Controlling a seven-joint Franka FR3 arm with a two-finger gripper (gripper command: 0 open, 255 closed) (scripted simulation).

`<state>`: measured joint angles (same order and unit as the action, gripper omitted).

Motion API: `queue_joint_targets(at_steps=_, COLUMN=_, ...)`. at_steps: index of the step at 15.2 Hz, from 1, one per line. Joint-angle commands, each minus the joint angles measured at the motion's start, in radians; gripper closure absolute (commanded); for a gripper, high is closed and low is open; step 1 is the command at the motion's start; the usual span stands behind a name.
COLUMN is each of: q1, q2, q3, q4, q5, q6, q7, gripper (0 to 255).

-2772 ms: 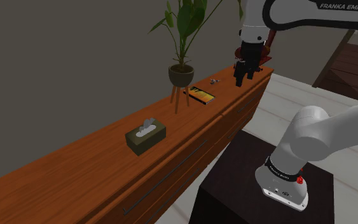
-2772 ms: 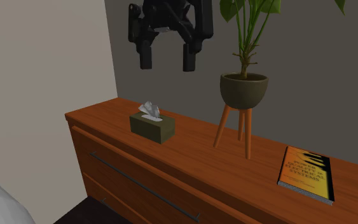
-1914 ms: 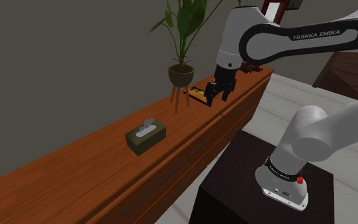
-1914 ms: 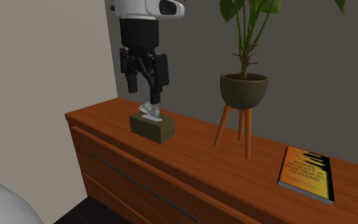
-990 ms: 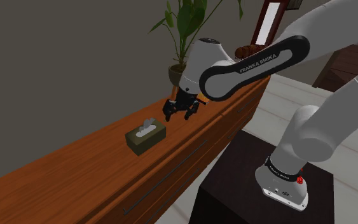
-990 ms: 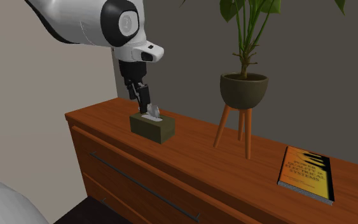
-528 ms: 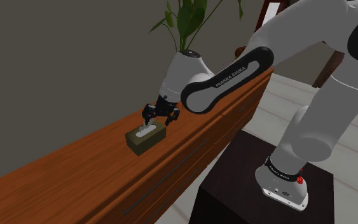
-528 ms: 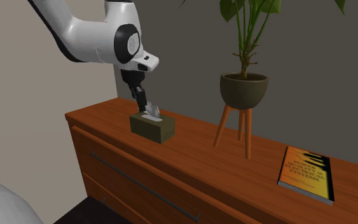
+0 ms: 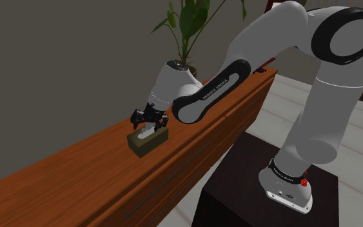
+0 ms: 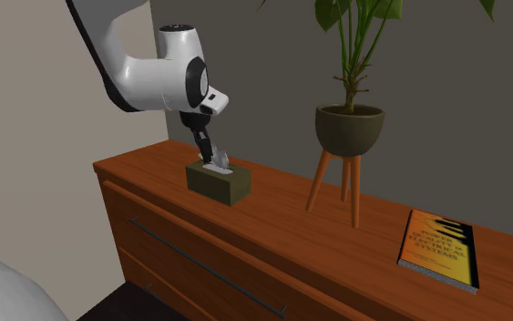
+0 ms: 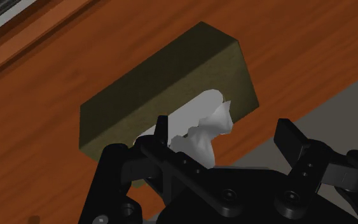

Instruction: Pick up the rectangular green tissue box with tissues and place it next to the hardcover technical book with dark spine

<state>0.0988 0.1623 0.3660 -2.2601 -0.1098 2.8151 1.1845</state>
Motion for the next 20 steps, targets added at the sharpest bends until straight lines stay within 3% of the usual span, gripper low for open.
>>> queue_joint_targets(at_steps=1, q1=0.009, q2=0.032, q3=-0.012, q4=0.014, q5=-0.029, q6=0.018, q7=0.02, gripper=0)
queue_joint_targets(at_steps=11, q1=0.019, q2=0.056, q3=-0.023, q4=0.023, q5=-0.049, q6=0.031, q7=0.035, gripper=0)
queue_joint_targets(at_steps=12, q1=0.019, q2=0.056, q3=-0.023, q4=0.023, q5=-0.049, q6=0.031, q7=0.035, gripper=255)
queue_joint_targets(at_steps=20, q1=0.019, q2=0.055, q3=-0.023, q4=0.022, q5=-0.049, q6=0.031, q7=0.035, gripper=255)
